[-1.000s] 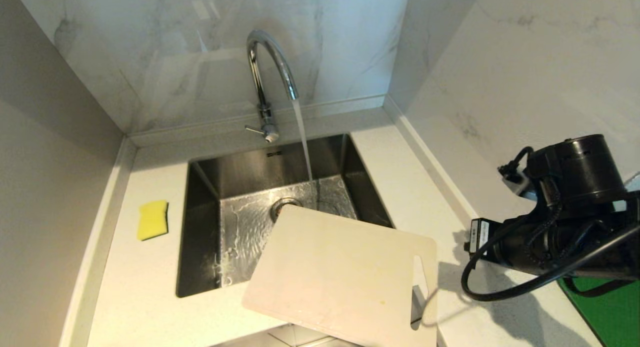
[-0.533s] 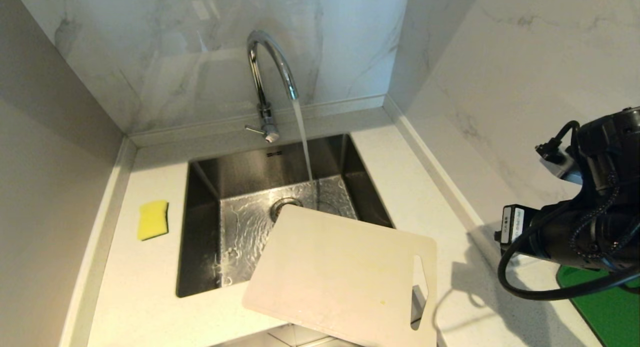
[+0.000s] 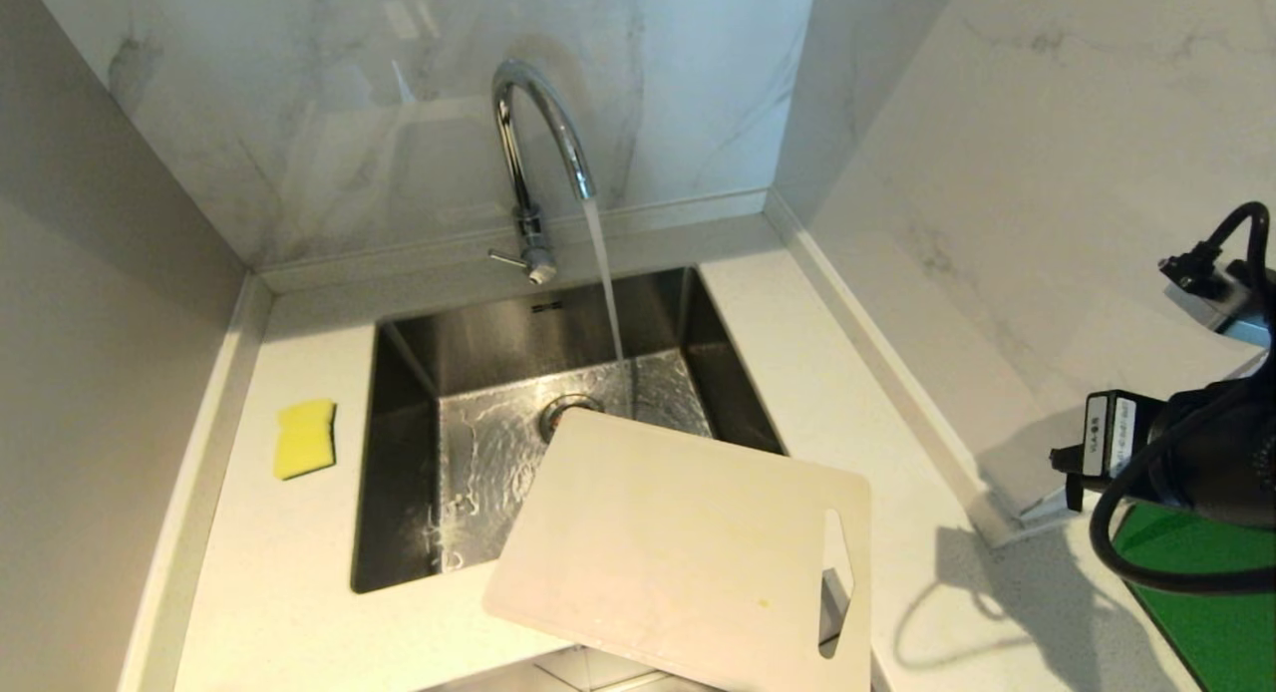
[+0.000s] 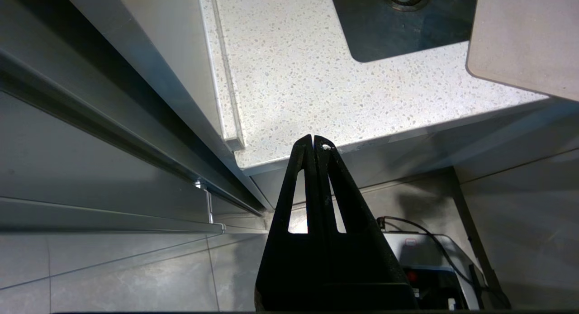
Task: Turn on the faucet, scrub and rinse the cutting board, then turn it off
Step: Turn off the tap
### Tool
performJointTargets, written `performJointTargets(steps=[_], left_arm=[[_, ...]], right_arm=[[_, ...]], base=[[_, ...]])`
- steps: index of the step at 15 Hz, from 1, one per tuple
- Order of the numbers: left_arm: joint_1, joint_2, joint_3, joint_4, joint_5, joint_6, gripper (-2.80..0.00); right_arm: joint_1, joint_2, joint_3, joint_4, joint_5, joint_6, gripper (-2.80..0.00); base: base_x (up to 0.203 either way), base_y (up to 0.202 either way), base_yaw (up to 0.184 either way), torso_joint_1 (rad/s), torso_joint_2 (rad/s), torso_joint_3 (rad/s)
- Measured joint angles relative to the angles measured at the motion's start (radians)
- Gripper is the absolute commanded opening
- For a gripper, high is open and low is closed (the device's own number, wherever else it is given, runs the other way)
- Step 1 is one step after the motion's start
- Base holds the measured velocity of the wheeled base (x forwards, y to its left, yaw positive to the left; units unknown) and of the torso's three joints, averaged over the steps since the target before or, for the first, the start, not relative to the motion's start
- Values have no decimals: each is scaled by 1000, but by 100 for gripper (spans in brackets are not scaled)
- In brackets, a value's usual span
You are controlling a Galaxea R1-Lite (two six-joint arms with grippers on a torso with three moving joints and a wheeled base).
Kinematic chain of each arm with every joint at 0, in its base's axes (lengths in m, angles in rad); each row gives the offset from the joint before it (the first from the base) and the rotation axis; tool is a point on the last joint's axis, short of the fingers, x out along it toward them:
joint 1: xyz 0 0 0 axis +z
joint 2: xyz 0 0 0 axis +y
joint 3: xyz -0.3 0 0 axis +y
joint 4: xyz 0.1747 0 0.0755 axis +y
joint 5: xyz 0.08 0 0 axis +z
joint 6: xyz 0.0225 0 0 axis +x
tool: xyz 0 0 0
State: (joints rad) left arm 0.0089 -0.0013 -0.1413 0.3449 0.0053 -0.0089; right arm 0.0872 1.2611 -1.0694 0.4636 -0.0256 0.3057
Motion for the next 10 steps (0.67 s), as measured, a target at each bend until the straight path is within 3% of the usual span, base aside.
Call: performJointTargets(steps=[3,7,10], left_arm=[[0,0,0,0,0,0,-280],[0,0,0,0,0,0,-280],[0,0,0,0,0,0,-280]], right_arm=[[-64,-57,0,51,21,-48,-280],[-79,-165,8,83,29,-175,-280],[-80,-258,51,84,88,-256,-280]], base=[[0,0,0,0,0,0],[0,0,0,0,0,0],[0,0,0,0,0,0]])
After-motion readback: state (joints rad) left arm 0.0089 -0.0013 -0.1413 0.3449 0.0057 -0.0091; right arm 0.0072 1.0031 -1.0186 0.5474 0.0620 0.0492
